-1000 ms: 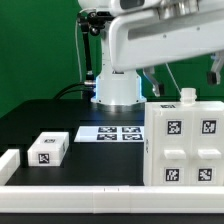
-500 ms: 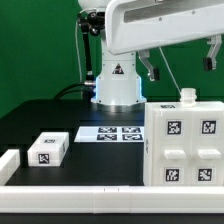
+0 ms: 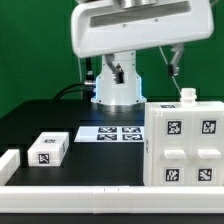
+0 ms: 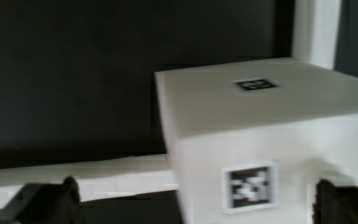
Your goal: Assemble cabinet
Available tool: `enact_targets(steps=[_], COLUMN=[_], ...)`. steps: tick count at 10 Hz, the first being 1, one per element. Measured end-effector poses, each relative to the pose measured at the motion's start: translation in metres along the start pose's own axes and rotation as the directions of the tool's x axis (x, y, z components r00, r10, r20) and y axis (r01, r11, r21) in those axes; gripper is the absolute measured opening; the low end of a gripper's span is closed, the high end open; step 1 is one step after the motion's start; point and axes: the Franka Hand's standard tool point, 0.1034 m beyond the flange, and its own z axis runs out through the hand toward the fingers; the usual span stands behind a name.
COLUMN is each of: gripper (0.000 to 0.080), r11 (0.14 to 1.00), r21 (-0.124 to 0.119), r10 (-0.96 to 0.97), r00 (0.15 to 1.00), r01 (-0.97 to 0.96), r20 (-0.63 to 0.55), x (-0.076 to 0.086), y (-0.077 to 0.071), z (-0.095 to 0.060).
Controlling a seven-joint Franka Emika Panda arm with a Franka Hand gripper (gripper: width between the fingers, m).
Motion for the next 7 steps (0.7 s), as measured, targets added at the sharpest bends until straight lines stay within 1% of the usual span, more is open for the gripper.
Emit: enact_targets(steps=[1,5,6,7], gripper=[0.0649,0.0649,0.0649,0.0649], r11=[1.000,1.000,1.000,1.000], r21=[0.011,0.010,0.008,-0.007], r10=[0.009,0.005,-0.001,0.018], r00=[1.000,1.000,1.000,1.000], r01=[-0.009,-0.005,0.001,-0.018], r20=[-0.001,0.000,0.003,0.021], x=[0.000,0.000,-0.003,-0.017], y=[0.000,-0.002,0.003,0.025], z=[0.002,0.002,0.004,0.007])
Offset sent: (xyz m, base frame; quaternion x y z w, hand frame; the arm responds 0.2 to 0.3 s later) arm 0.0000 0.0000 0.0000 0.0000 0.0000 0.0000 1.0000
